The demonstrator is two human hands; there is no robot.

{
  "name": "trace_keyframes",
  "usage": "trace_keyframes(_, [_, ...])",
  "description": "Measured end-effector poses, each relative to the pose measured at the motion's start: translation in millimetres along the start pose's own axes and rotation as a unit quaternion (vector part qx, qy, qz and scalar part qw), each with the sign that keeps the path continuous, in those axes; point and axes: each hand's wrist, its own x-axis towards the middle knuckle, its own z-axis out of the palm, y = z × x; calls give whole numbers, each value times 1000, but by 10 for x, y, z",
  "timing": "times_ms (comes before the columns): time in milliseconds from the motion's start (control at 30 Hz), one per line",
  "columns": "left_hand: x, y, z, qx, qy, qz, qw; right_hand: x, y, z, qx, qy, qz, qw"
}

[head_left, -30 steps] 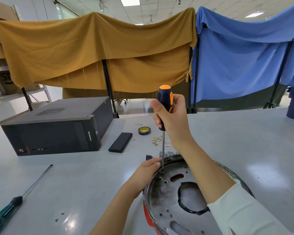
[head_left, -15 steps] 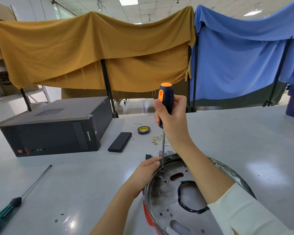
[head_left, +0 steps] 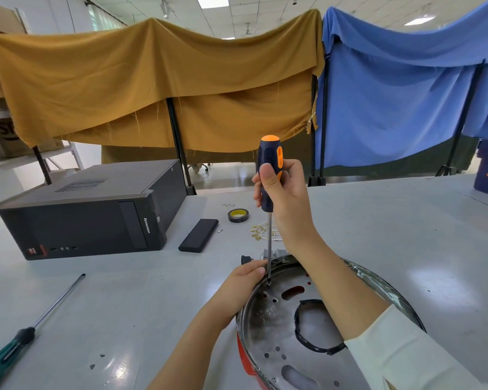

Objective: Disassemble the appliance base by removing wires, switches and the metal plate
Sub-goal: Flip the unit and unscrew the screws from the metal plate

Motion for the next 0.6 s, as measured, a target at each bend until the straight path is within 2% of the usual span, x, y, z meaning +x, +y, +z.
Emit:
trace_keyframes(100, [5,1,0,-10,-3,-2,1000,6,10,-37,-8,8,12,1000])
trace_keyframes(233, [16,-10,0,-12,0,-4,1000,25,-2,-30,38,-2,28,999])
trace_keyframes(333, [18,-6,-3,-5,1,-4,1000,31,2,-29,8,8,20,1000])
trace_keyframes(500, [1,-3,-4,-4,2,2,1000,21,14,-49,-14,-24,21,999])
trace_keyframes(600, [-2,2,-3,-3,1,4,1000,23,-2,-44,15,-44,31,998])
